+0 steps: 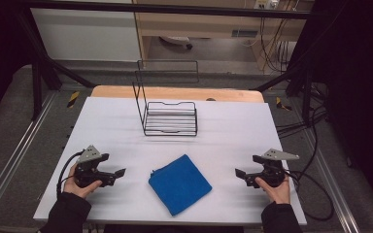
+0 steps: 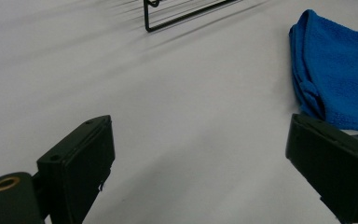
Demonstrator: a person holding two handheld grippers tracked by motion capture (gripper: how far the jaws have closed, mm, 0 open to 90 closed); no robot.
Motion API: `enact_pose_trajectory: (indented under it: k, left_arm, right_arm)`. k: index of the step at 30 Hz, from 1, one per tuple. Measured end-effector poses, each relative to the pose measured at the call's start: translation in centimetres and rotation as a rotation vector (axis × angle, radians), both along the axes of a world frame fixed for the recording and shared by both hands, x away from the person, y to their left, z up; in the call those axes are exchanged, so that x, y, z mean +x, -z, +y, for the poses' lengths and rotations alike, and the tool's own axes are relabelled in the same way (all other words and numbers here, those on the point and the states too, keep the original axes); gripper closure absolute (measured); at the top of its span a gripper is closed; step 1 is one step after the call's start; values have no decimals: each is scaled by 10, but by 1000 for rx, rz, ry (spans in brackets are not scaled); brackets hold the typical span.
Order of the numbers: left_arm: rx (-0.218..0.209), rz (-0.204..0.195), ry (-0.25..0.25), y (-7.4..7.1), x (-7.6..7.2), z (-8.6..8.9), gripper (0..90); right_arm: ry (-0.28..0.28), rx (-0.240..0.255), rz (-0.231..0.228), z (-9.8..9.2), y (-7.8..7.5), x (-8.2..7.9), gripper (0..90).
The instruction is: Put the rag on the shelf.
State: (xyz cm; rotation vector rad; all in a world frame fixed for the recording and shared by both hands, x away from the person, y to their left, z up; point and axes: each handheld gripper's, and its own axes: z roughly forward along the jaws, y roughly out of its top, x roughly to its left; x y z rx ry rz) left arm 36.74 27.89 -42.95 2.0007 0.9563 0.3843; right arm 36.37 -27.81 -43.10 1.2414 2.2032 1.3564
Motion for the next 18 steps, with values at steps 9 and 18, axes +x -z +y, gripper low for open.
enact_pose_trajectory:
  k: [9, 18]
  left_arm:
    - [6, 4, -1, 0, 1, -2, 84]
    - [3, 4, -2, 1, 0, 0, 89]
  right_arm:
    - [-10, -18, 14, 2, 2, 0, 12]
    - [-26, -24, 37, 19, 2, -1, 20]
